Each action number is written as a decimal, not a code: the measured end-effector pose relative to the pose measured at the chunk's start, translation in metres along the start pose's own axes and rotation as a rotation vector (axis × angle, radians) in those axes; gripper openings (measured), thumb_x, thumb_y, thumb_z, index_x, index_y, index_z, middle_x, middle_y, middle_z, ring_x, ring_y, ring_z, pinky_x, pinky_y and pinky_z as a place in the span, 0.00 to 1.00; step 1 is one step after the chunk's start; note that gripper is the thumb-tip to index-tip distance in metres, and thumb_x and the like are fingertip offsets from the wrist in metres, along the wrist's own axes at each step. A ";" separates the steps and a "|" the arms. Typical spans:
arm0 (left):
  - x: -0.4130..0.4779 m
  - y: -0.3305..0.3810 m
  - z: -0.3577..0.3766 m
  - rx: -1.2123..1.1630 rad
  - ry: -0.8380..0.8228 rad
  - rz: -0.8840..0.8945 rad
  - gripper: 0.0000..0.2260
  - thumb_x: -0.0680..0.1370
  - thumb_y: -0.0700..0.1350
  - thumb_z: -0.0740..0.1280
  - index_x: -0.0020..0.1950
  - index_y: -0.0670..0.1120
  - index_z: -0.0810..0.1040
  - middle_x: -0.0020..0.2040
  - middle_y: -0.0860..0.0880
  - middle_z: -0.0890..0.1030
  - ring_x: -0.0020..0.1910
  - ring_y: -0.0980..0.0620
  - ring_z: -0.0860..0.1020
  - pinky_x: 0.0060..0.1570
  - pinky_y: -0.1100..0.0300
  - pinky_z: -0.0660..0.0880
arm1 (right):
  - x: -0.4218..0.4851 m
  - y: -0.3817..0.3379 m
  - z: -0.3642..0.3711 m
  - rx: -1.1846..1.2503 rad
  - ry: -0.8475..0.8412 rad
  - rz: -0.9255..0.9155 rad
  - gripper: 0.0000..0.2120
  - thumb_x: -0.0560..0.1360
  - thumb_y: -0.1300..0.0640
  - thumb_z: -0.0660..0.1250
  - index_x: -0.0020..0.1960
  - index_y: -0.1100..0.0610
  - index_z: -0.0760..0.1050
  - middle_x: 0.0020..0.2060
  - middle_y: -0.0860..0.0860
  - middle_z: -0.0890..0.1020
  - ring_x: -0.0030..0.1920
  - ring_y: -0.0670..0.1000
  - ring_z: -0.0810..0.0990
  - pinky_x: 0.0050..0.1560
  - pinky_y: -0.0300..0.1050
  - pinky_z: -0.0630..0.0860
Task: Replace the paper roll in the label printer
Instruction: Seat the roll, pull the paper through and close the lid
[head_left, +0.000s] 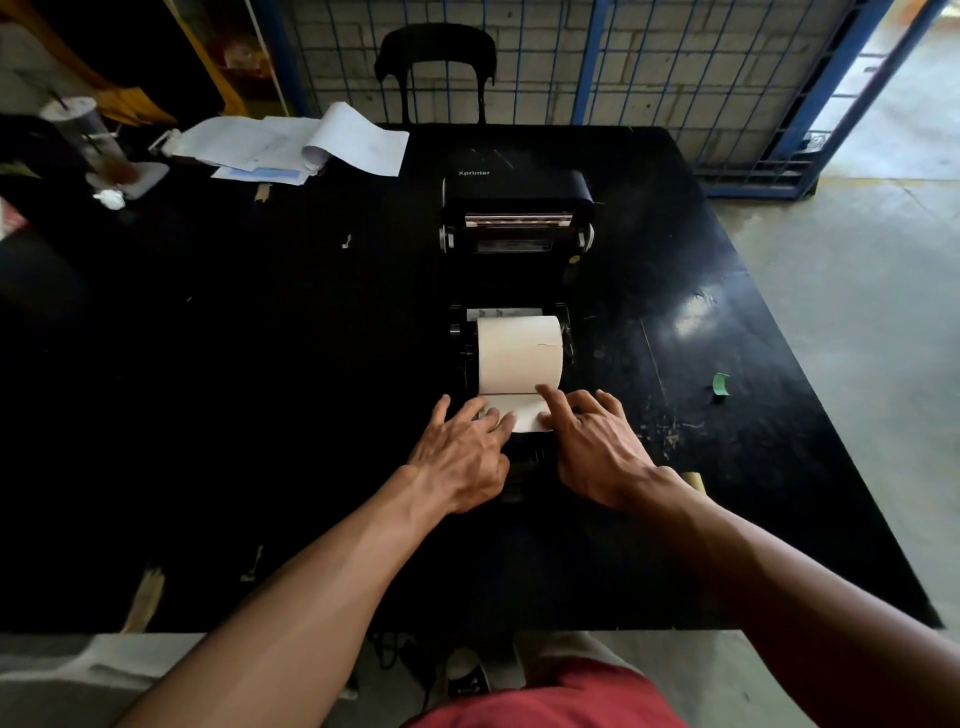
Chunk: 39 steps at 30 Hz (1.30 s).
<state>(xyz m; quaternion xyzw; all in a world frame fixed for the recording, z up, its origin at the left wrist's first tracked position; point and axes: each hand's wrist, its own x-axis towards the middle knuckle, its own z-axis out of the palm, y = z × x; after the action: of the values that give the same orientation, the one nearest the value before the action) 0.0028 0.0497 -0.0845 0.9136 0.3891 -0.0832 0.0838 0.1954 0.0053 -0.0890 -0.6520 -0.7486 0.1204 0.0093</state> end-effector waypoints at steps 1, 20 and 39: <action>-0.002 0.001 0.001 -0.005 0.007 0.000 0.27 0.79 0.49 0.55 0.78 0.46 0.58 0.76 0.46 0.66 0.77 0.47 0.56 0.74 0.37 0.51 | -0.001 0.000 0.000 -0.001 0.003 -0.003 0.40 0.73 0.56 0.64 0.80 0.58 0.50 0.64 0.51 0.82 0.72 0.55 0.67 0.77 0.60 0.54; 0.016 0.006 -0.011 -0.074 -0.025 -0.067 0.22 0.74 0.31 0.58 0.68 0.42 0.68 0.67 0.42 0.75 0.75 0.44 0.59 0.73 0.34 0.51 | 0.015 -0.004 -0.005 -0.078 -0.122 -0.022 0.17 0.76 0.56 0.63 0.64 0.56 0.73 0.66 0.55 0.79 0.77 0.60 0.62 0.74 0.65 0.58; 0.011 -0.008 0.011 -0.126 0.062 -0.044 0.31 0.81 0.46 0.61 0.80 0.43 0.50 0.76 0.44 0.66 0.78 0.51 0.53 0.74 0.35 0.45 | 0.012 0.012 -0.008 -0.019 -0.057 -0.061 0.40 0.74 0.44 0.69 0.78 0.55 0.54 0.64 0.47 0.83 0.73 0.54 0.67 0.79 0.60 0.53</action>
<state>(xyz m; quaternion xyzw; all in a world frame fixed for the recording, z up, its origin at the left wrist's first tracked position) 0.0032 0.0604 -0.0985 0.8999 0.4160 -0.0321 0.1271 0.2066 0.0200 -0.0851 -0.6252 -0.7692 0.1316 -0.0144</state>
